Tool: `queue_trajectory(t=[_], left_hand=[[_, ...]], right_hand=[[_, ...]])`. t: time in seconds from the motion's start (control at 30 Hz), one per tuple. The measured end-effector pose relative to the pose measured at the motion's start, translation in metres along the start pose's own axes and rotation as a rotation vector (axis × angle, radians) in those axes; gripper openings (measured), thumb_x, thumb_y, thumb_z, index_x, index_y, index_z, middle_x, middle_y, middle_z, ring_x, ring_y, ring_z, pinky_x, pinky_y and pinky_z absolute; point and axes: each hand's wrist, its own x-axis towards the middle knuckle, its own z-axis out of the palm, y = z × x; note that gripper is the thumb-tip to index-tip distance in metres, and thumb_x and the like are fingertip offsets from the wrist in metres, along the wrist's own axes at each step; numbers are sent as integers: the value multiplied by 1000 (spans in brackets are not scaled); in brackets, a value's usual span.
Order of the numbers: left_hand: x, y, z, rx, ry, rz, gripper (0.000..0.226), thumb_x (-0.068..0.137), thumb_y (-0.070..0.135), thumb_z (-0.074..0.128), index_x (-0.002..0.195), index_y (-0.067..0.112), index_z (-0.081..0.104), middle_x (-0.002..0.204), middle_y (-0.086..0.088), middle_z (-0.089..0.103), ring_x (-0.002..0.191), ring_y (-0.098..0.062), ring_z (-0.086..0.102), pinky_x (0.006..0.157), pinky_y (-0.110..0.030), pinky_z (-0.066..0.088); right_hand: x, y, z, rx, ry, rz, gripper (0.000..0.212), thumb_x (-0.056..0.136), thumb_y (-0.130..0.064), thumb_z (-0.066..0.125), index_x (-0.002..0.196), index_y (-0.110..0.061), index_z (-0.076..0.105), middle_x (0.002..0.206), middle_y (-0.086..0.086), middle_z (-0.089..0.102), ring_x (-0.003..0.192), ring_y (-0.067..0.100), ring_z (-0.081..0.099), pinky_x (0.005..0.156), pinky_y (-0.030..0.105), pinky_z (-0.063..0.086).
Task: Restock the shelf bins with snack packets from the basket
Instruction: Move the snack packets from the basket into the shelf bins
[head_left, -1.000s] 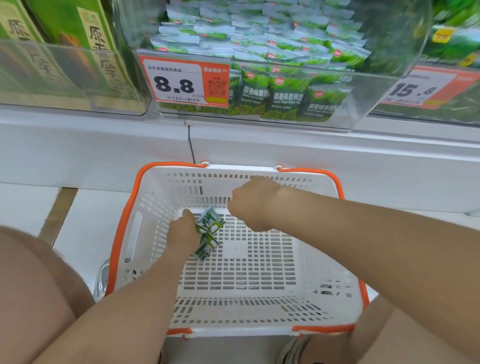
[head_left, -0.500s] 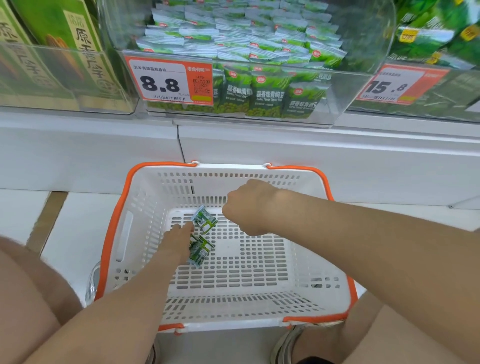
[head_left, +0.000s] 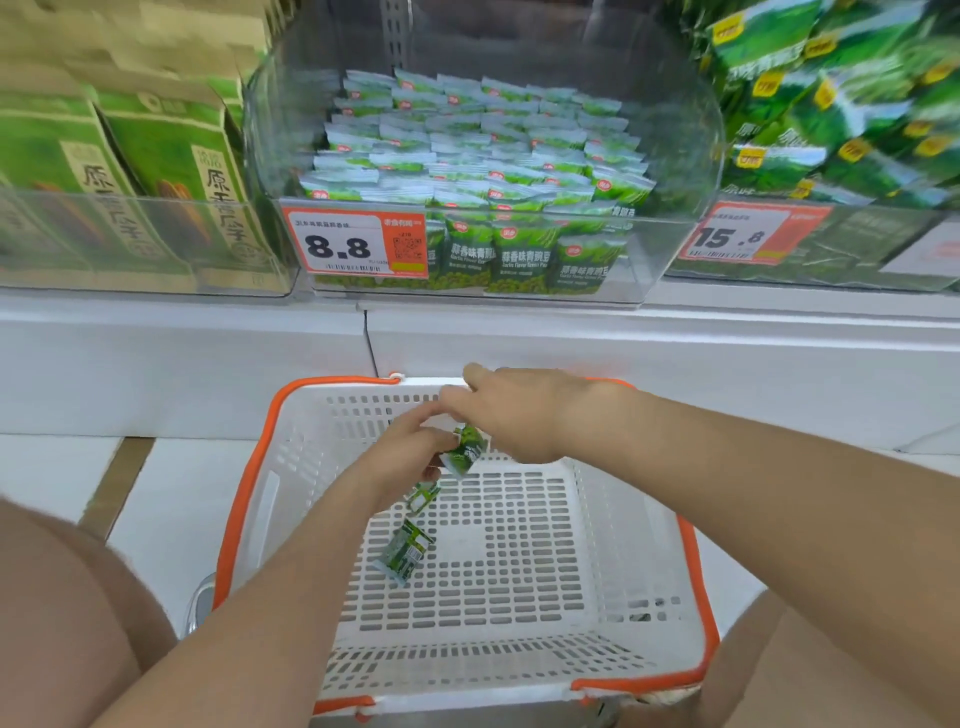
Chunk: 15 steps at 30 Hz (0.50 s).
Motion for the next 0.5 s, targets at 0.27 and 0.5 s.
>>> queue_trajectory(t=[0.27,0.5], left_hand=[[-54,110,27,67,-125,243,27,84,20,60,109,12,68,88,-9,62,82,-24,52,74,-41,38],[-92,174,39,222,-18,440,29,87,22,75,116,23,70,100,-16,69,81,-24,70,74,-39,53]], right_hand=[[-33,22,-39,231,205,83,43,89,-44,76,118,-18,58,104,1,61,102,23,51,82,41,50],[-62,36,-72,348,488,253,34,92,-38,70,79,-7,68,63,5,51,63,22,43,65,38,43]])
